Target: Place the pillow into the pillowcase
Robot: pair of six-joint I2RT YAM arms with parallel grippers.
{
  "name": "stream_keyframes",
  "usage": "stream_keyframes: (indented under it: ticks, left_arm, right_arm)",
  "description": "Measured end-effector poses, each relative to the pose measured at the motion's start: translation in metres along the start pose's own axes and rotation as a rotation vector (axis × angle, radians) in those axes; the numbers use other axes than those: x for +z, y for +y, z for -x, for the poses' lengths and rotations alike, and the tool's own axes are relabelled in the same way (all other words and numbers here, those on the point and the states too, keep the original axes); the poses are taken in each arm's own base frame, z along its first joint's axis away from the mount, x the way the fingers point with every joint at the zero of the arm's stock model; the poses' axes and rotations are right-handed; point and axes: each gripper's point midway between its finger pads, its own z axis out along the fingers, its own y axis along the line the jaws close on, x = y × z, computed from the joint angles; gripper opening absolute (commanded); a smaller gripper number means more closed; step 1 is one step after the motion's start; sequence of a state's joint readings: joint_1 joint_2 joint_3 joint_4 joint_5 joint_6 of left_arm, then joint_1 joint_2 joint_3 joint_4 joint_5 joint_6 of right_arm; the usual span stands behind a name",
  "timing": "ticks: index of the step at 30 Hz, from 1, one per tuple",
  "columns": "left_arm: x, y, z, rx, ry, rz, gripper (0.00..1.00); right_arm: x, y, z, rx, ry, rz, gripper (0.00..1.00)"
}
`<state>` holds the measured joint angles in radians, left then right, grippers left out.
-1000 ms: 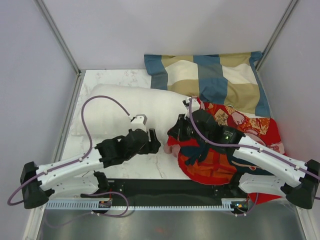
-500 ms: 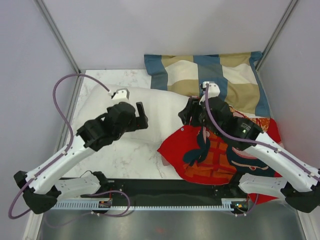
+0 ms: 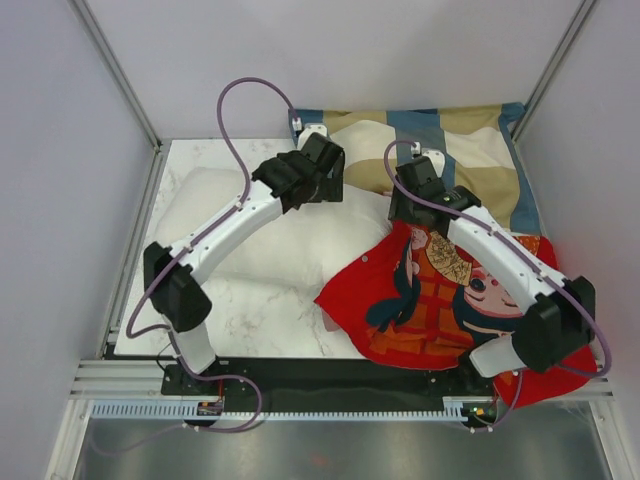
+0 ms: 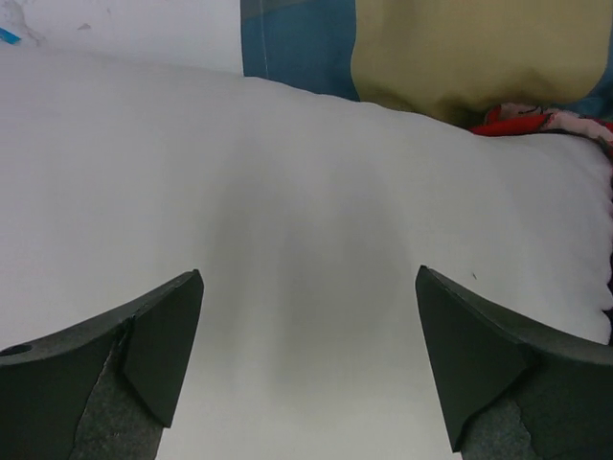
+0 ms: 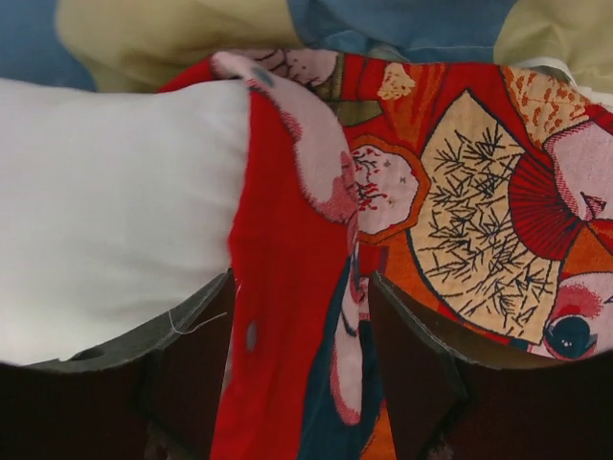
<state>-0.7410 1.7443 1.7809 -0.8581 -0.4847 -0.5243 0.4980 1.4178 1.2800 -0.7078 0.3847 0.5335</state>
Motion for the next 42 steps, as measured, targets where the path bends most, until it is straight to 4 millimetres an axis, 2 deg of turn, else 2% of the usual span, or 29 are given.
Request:
stream_keyframes:
  ticks: [2,4,9,10,12,13,14,18,21,25,30,33,34,37,40,42]
  left_arm:
    - [0.023,0.0,-0.007,0.013,0.044,0.012,0.95]
    - [0.04,0.0,-0.017,0.023,0.089,0.016,0.82]
    - [0.06,-0.003,-0.036,0.01,0.1,-0.02,0.55]
    - [0.061,-0.003,-0.04,0.004,0.089,-0.032,0.41]
    - [0.058,-0.002,-0.048,-0.008,0.077,-0.059,0.25]
    - [0.056,-0.002,-0.049,-0.016,0.062,-0.075,0.1]
    - [0.052,-0.003,-0.049,-0.021,0.048,-0.093,0.03]
    - [0.039,-0.007,-0.052,-0.022,0.01,-0.137,0.02]
    - [0.035,-0.013,-0.058,-0.008,-0.003,-0.144,0.02]
    - [0.034,-0.018,-0.059,-0.001,-0.011,-0.149,0.02]
    - [0.033,-0.017,-0.06,-0.002,-0.014,-0.15,0.02]
    - [0.031,-0.016,-0.061,-0.005,-0.019,-0.155,0.02]
    - [0.03,-0.015,-0.061,-0.005,-0.021,-0.157,0.02]
    - [0.024,-0.016,-0.062,-0.003,-0.024,-0.17,0.02]
    - [0.018,-0.018,-0.063,0.013,-0.027,-0.184,0.02]
    - [0.014,-0.021,-0.065,0.035,-0.026,-0.197,0.02]
  right_arm:
    - [0.021,-0.006,-0.003,0.003,0.036,-0.032,0.65]
    - [0.04,-0.01,-0.005,0.006,0.07,-0.054,0.65]
    - [0.076,-0.002,-0.007,0.007,0.113,-0.048,0.62]
    - [0.079,-0.002,-0.008,0.007,0.116,-0.046,0.62]
    - [0.079,0.0,-0.006,0.01,0.107,-0.04,0.65]
    - [0.077,0.001,-0.003,0.014,0.098,-0.035,0.66]
    - [0.074,0.002,0.001,0.019,0.084,-0.026,0.67]
    - [0.058,0.005,0.021,0.043,0.018,0.009,0.68]
    - [0.055,0.007,0.026,0.05,0.0,0.023,0.67]
    - [0.064,0.008,0.02,0.042,0.021,0.013,0.62]
    - [0.087,-0.006,0.004,0.022,0.062,-0.074,0.56]
    - [0.099,-0.015,-0.004,0.009,0.081,-0.126,0.47]
    - [0.102,-0.016,-0.006,0.004,0.085,-0.137,0.29]
    - [0.107,-0.016,-0.004,-0.009,0.085,-0.149,0.06]
    - [0.107,-0.009,0.003,-0.019,0.068,-0.134,0.0]
    - [0.105,-0.002,0.008,-0.028,0.048,-0.118,0.0]
